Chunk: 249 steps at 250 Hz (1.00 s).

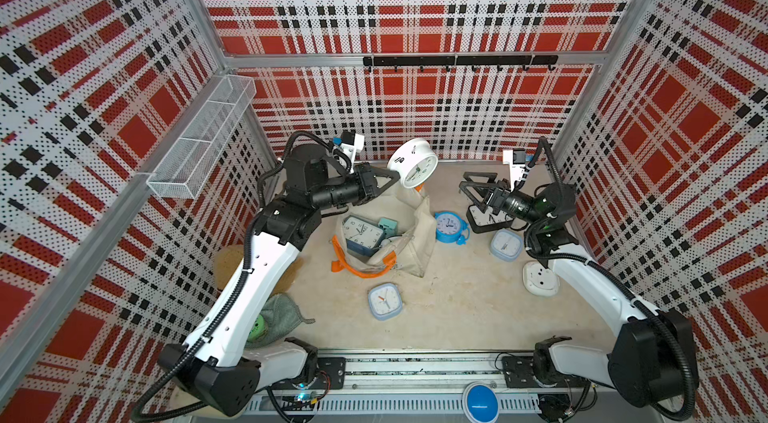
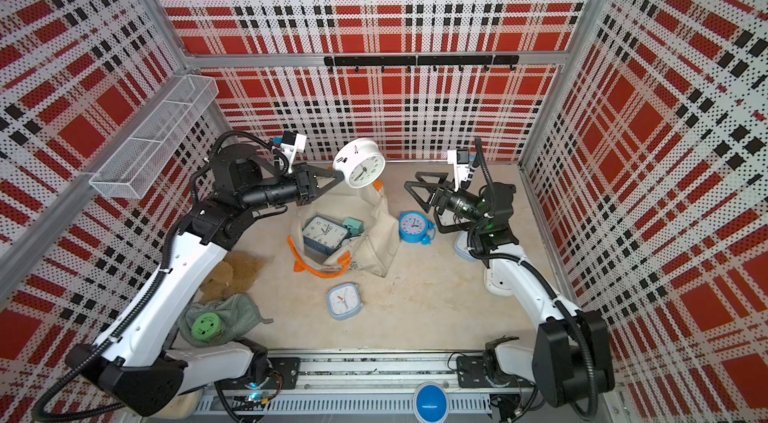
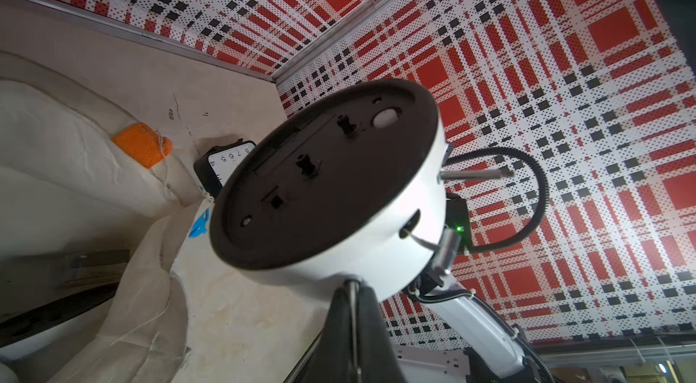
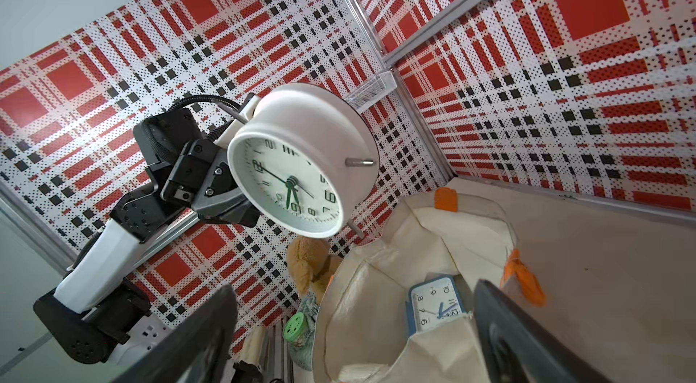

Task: Take the alarm clock out of the canvas bag
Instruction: Place the alarm at the center of the board.

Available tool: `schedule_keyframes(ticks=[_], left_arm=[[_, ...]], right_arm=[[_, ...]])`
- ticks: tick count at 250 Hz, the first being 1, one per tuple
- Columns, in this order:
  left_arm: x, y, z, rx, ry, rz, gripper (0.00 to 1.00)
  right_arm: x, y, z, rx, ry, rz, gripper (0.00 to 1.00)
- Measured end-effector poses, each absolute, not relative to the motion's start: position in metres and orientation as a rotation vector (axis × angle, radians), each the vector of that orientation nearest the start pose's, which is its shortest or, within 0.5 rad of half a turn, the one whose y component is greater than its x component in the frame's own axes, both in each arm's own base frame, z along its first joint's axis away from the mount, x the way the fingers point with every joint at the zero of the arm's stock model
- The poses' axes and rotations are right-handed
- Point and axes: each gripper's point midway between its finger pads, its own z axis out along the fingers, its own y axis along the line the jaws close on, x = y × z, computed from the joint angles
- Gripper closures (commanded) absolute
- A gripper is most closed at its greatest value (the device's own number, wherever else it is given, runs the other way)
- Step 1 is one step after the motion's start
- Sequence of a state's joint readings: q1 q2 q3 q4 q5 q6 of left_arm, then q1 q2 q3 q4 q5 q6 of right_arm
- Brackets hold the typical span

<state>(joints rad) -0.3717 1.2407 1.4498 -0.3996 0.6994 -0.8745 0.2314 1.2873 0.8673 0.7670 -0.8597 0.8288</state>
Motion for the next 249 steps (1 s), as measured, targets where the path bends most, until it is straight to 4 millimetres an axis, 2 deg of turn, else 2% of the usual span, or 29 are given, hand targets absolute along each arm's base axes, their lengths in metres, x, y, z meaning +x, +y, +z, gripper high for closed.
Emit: schedule_keyframes(ticks=[19,61,97,169,211,249], left_arm=[[0.297,-0.237,0.436,0.074,1.971,-1.490,1.00],[0.290,-0.246,0.441,0.082,1.976,-1.525,1.00],[0.277,-0.258,0.455,0.127,1.959,-1.562,1.00],[0.266,-0.272,0.466,0.154,1.943,-1.600,1.00],[0.265,-0.278,0.465,0.151,1.950,-1.618,1.00],[0.265,-0.279,0.465,0.137,1.954,-1.633,1.00]], right_arm=[[0.336,0.214,0.387,-0.410,1.391,1.424,0.03],[0.351,0.224,0.377,-0.404,1.349,1.488,0.04],[0.353,0.237,0.377,-0.439,1.312,1.527,0.03],[0.349,0.254,0.405,-0.539,1.186,1.579,0.03],[0.335,0.262,0.425,-0.617,1.116,1.598,0.03],[0.327,0.266,0.428,-0.648,1.105,1.616,0.04]])
